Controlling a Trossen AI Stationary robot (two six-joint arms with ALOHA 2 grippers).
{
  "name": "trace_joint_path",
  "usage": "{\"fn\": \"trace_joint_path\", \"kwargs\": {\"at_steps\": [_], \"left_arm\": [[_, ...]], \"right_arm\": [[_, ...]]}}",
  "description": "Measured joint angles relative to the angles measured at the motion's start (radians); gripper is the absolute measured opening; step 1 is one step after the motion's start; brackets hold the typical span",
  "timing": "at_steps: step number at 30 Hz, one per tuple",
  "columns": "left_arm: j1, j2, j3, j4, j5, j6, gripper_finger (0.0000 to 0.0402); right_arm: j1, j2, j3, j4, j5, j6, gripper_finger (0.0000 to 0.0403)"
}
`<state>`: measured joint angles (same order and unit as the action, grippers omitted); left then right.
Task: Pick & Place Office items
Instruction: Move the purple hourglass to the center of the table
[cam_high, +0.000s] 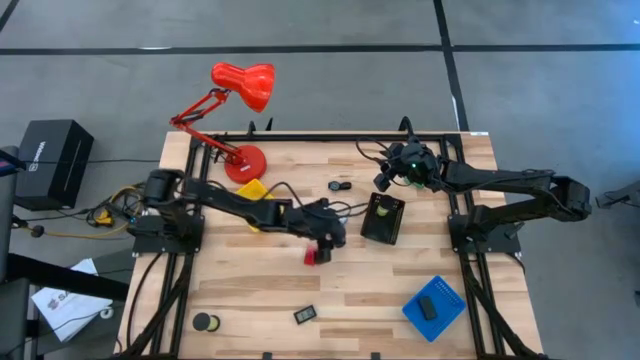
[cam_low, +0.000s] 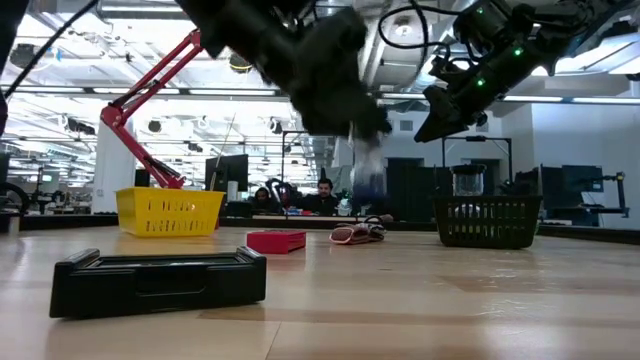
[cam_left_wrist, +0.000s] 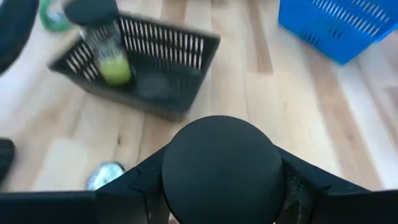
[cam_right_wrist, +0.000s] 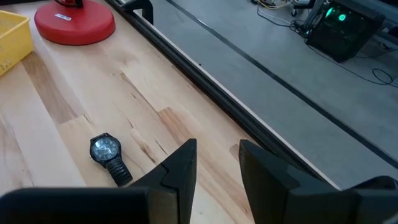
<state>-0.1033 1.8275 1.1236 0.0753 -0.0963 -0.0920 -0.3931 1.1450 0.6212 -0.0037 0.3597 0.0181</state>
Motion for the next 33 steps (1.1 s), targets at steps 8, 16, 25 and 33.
{"fn": "trace_joint_path", "kwargs": {"at_steps": [8,16,25,33], "left_arm": [[-0.009,0.085,0.000,0.116,0.000,-0.002,0.0195],[0.034,0.098,0.000,0.128,0.006,0.007,0.0227],[0.039,0.128,-0.001,0.130,0.069,0.059,0.0246],[0.032,0.077,-0.007,0.114,0.043,0.061,0.0258]], "right_arm": [[0.000,0.000,0.000,0.008,0.000,-0.001,0.0111],[0.000,0.000,0.000,0.012,0.000,-0.001,0.0111],[0.000,0.000,0.000,0.012,-0.001,-0.001,0.0111],[0.011,0.000,0.000,0.012,-0.002,-0.043,0.0111]]}}
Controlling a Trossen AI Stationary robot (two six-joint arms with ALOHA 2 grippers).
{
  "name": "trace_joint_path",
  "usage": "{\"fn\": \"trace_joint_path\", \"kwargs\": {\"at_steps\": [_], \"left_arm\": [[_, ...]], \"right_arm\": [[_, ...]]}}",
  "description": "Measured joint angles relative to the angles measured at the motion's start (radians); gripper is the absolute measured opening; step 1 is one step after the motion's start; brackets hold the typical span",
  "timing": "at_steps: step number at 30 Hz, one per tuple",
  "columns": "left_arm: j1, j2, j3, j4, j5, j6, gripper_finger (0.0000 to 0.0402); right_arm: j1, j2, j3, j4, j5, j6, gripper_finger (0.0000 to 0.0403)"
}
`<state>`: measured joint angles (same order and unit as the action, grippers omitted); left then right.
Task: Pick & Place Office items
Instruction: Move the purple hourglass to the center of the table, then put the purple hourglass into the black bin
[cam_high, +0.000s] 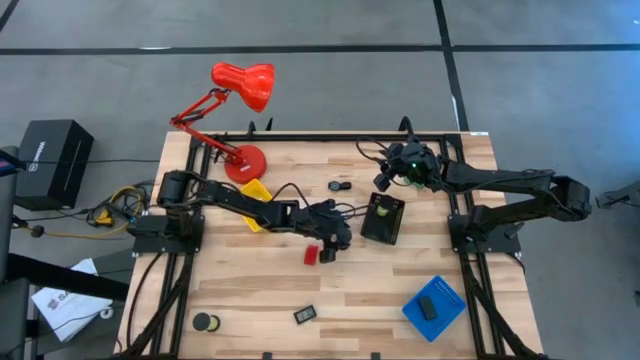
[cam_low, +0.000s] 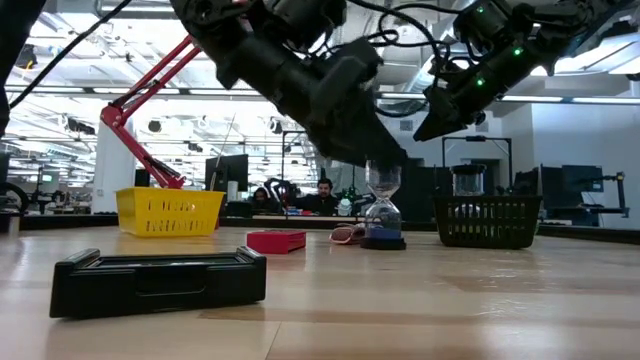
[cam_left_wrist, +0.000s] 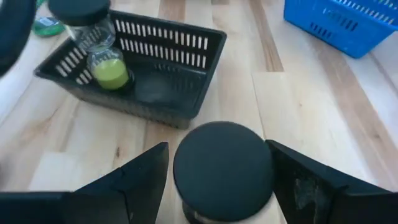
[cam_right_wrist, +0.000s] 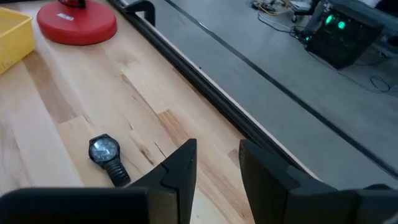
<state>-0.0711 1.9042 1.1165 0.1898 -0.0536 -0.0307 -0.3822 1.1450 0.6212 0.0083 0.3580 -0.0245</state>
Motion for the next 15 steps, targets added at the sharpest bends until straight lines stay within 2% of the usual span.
{"fn": "trace_joint_path", "kwargs": {"at_steps": [6,13,15], "left_arm": [[-0.016,-0.111,-0.022,0.005,0.001,0.000,0.0266],[-0.012,-0.382,-0.134,-0.012,-0.021,0.001,0.0263],[-0.012,-0.470,-0.180,-0.011,-0.021,0.001,0.0260]], "right_arm": [[0.054,-0.007,0.011,0.000,-0.004,-0.027,0.0111],[0.141,-0.078,0.034,-0.066,-0.007,-0.031,0.0111],[0.167,-0.102,0.035,-0.069,-0.037,-0.031,0.0111]]}}
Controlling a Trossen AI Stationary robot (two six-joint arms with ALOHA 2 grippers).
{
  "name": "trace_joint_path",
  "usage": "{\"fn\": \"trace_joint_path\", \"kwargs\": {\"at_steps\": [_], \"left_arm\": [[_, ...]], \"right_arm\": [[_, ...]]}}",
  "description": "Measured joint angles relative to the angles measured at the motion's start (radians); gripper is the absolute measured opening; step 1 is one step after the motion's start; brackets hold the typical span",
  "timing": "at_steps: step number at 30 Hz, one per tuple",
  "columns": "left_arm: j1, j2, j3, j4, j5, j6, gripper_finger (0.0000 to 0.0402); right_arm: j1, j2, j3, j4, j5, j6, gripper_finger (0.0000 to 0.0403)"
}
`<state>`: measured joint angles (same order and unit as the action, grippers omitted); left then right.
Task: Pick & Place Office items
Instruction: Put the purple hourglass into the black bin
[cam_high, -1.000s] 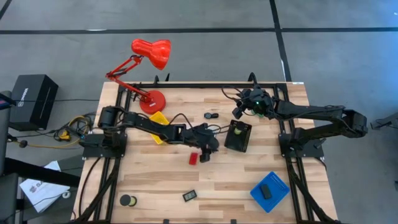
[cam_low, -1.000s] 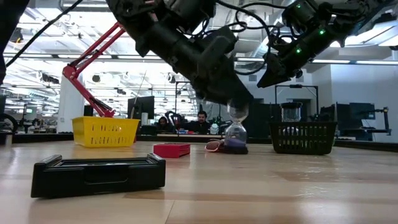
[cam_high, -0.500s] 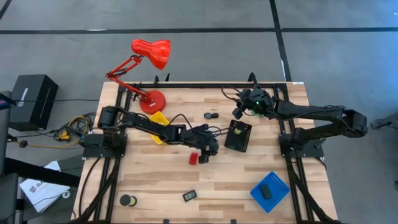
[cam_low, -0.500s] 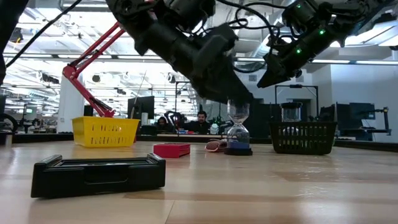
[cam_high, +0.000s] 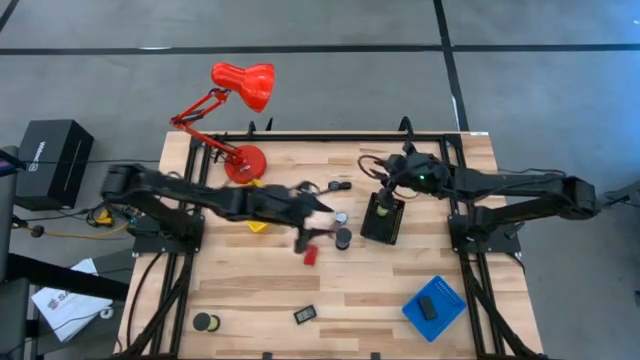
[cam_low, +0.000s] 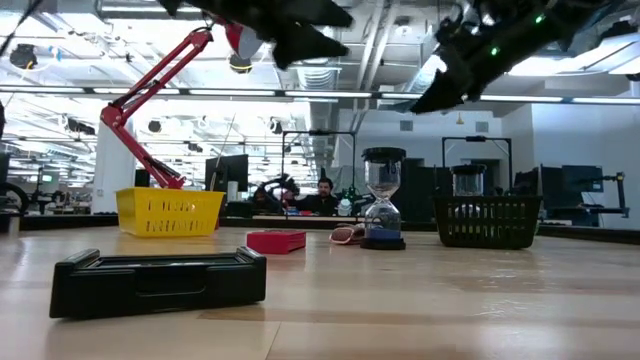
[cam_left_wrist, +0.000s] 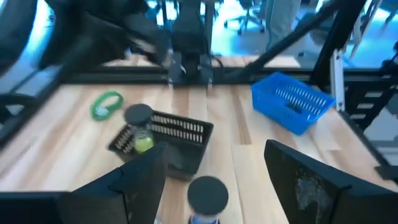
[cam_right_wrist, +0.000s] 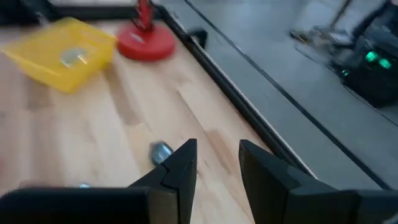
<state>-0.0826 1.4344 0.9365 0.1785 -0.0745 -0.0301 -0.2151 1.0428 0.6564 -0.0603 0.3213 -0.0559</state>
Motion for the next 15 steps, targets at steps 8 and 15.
{"fn": "trace_joint_path", "kwargs": {"at_steps": [8,15], "left_arm": [[0.003,-0.289,-0.230,0.005,-0.008,0.000,0.0242],[0.003,-0.392,-0.372,0.092,-0.013,-0.009,0.0227]], "right_arm": [[0.112,-0.019,-0.001,0.020,-0.322,0.050,0.0111],[0.188,0.111,-0.002,0.147,-0.324,0.048,0.0111]]}}
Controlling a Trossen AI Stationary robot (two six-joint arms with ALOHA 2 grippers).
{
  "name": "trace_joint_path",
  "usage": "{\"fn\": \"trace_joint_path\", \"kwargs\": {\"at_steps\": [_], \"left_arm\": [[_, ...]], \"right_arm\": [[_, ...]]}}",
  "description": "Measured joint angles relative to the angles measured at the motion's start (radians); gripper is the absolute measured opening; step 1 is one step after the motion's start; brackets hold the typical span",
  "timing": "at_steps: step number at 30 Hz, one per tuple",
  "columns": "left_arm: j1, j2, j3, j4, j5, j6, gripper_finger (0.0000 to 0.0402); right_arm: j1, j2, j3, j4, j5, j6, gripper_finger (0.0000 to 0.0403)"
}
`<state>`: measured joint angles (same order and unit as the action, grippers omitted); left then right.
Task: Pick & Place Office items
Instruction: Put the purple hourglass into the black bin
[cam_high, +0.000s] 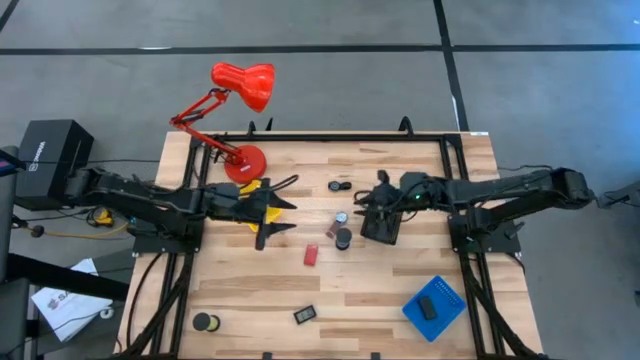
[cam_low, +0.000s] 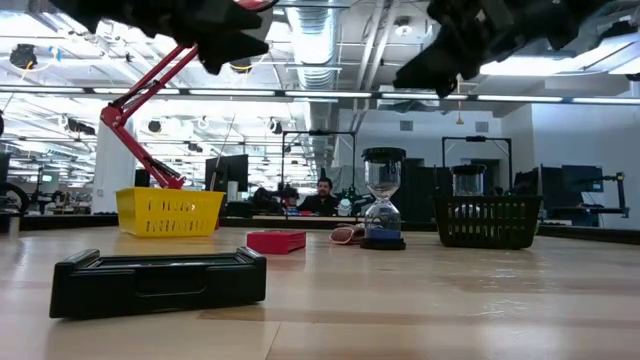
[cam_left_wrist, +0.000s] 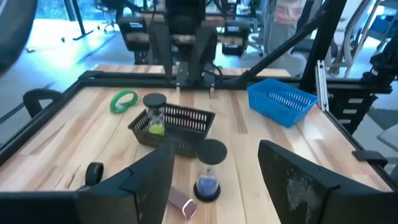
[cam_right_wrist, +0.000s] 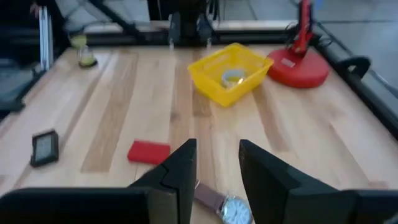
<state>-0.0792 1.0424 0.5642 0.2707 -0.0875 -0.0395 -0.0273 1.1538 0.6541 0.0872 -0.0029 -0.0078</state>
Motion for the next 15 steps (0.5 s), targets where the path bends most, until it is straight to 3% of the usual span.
{"fn": "trace_joint_path", "kwargs": {"at_steps": [6,15], "left_arm": [[0.000,-0.020,-0.012,0.021,0.001,-0.002,0.0223],[0.000,-0.019,-0.011,0.025,0.002,-0.002,0.0223]], "right_arm": [[0.006,0.115,0.022,0.089,0.003,-0.049,0.0129],[0.040,0.236,0.148,-0.029,0.003,-0.048,0.0218]]}}
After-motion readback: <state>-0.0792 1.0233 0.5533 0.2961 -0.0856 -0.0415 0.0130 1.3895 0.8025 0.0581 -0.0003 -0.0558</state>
